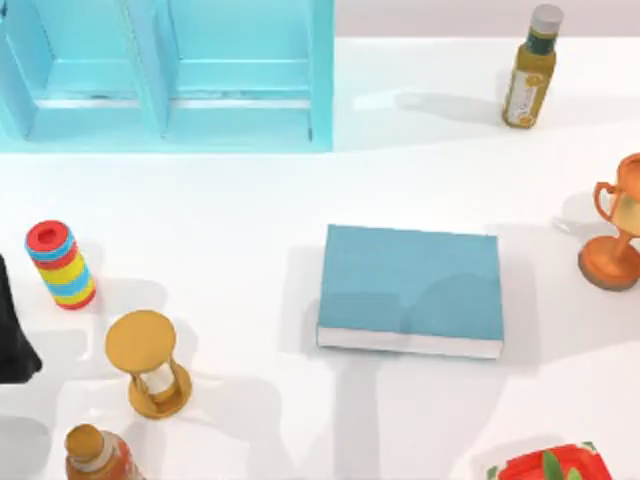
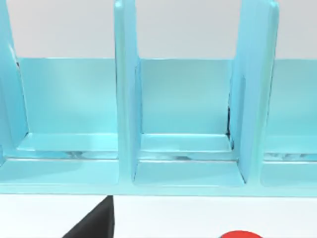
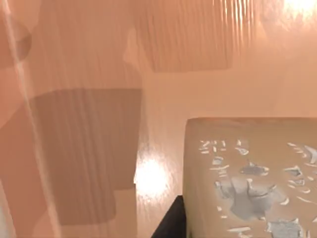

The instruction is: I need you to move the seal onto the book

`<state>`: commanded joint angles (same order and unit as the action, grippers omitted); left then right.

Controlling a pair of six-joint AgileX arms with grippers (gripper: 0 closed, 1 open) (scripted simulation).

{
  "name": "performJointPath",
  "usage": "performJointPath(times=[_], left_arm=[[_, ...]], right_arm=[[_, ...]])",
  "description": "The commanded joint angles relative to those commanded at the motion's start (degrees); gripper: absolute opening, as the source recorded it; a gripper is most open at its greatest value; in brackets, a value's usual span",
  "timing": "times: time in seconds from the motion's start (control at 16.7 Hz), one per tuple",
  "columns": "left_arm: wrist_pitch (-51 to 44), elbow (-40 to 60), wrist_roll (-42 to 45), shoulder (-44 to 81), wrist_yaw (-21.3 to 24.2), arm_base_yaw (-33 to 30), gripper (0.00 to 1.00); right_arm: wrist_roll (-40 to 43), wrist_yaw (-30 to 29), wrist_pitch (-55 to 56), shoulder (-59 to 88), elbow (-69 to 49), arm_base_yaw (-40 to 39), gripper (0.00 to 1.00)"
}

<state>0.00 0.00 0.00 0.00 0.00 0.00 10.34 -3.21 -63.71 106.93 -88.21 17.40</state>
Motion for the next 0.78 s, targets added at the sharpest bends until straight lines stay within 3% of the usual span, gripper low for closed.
performJointPath(times=[0.48, 0.78], left_arm=[[0.0, 0.0, 0.0, 0.0, 0.0, 0.0, 1.00], [0.0, 0.0, 0.0, 0.0, 0.0, 0.0, 1.00]], right_arm=[[-10.6, 2.6, -19.0, -3.8, -8.9, -16.3, 0.00], [-11.1, 3.0, -19.8, -3.6, -9.1, -17.1, 0.00]])
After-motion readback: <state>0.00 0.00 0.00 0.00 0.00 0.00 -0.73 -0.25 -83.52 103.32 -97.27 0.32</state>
